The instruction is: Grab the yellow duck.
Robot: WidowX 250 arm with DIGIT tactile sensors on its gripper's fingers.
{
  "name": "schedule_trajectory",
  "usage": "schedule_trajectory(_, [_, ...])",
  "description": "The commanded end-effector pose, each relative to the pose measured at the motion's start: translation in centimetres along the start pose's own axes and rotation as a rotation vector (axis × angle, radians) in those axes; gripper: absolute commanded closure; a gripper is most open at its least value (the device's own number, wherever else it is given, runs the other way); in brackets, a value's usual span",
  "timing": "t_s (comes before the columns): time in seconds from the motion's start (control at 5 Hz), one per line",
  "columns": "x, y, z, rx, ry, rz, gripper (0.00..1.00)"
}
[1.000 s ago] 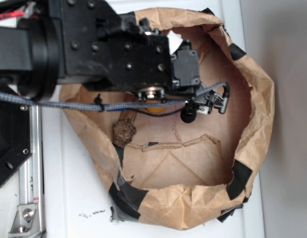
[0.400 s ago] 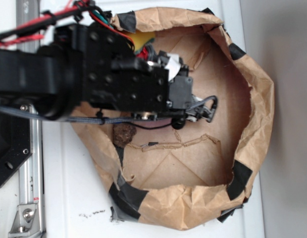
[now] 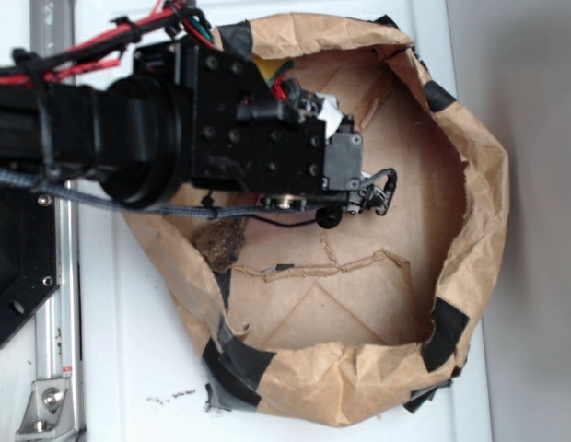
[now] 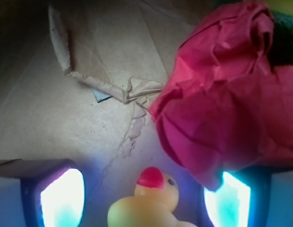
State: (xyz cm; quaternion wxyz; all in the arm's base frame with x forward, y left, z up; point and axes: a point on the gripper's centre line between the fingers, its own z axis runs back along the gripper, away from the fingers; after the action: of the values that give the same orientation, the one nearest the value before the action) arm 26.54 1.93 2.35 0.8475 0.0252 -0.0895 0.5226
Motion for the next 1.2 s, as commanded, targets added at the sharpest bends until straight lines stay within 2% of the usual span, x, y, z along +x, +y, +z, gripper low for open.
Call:
schedule_trajectory(0.0, [-0.5, 0.9, 0.2, -0.023, 0.006, -0.005, 1.00])
schedule_trajectory(0.2, [-0.6, 0.8, 0.4, -0.033, 0.000, -0.012, 1.00])
schedule_trajectory(0.4, [-0.9, 0.7, 0.5, -0.048, 0.032, -0.035, 1.00])
schedule_trajectory(0.6, [-3.6, 0.1, 0.8, -0.079, 0.065, -0.141, 1.00])
schedule_trajectory(0.8, [-4.2, 0.3, 1.3, -0.094, 0.071, -0.138, 1.00])
schedule_trajectory(1.0, [-3.9, 0.3, 1.4, -0.096, 0.048, -0.121, 1.00])
